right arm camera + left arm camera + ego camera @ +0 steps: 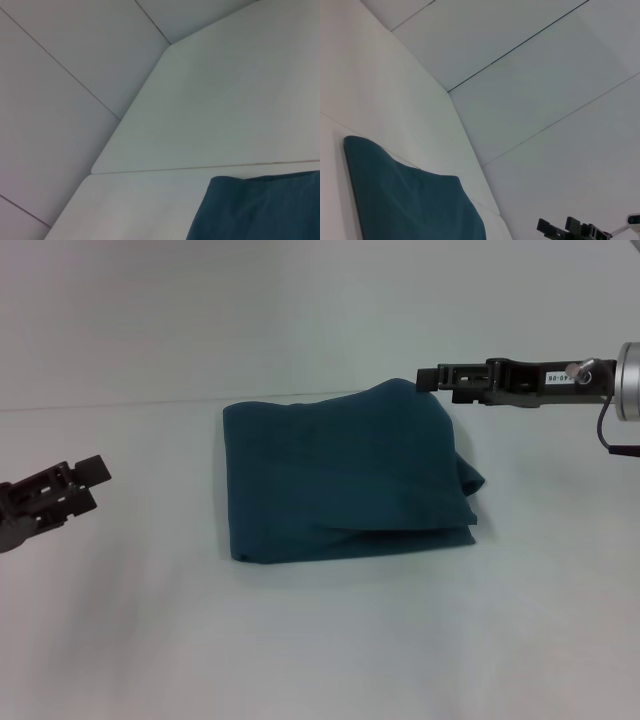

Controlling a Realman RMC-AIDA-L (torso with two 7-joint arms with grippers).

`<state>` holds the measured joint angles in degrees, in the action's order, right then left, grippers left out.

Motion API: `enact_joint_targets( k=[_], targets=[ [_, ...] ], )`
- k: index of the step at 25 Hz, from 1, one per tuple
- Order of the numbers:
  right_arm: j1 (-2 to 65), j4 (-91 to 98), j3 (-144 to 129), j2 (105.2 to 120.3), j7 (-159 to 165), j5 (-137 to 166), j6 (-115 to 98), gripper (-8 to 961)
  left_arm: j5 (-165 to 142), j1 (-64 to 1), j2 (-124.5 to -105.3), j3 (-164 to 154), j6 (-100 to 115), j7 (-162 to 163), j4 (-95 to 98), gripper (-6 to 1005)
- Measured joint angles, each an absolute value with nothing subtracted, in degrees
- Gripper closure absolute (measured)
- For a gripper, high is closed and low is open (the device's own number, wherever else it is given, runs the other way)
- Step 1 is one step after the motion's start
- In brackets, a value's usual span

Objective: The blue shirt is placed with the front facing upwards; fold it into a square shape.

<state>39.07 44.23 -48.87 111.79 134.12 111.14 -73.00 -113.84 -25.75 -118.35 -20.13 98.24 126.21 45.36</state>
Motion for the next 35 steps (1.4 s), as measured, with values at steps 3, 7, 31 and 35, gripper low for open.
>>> enact_joint_targets(
  k=[3,7,31,35],
  targets=[
    [39.0,44.1,-48.9,111.64,134.2,111.5,-73.0,37,-114.7,-25.9,-118.34,-20.5,98.1,126.4,45.4,62],
    [39.0,43.8,-48.9,111.02,139.0,111.7,-72.6,37,-119.3,-26.9,-118.31,-23.0,93.0,133.8,45.4,62],
    [43.9,43.7,-44.6,103.85,154.7,122.8,-73.7,39,-127.7,-44.4,-117.52,-44.5,66.5,149.5,34.1,62],
    [43.8,43.7,-44.6,103.76,154.7,122.8,-73.7,39,-127.8,-45.9,-118.07,-47.8,61.4,149.3,32.6,63]
  ],
)
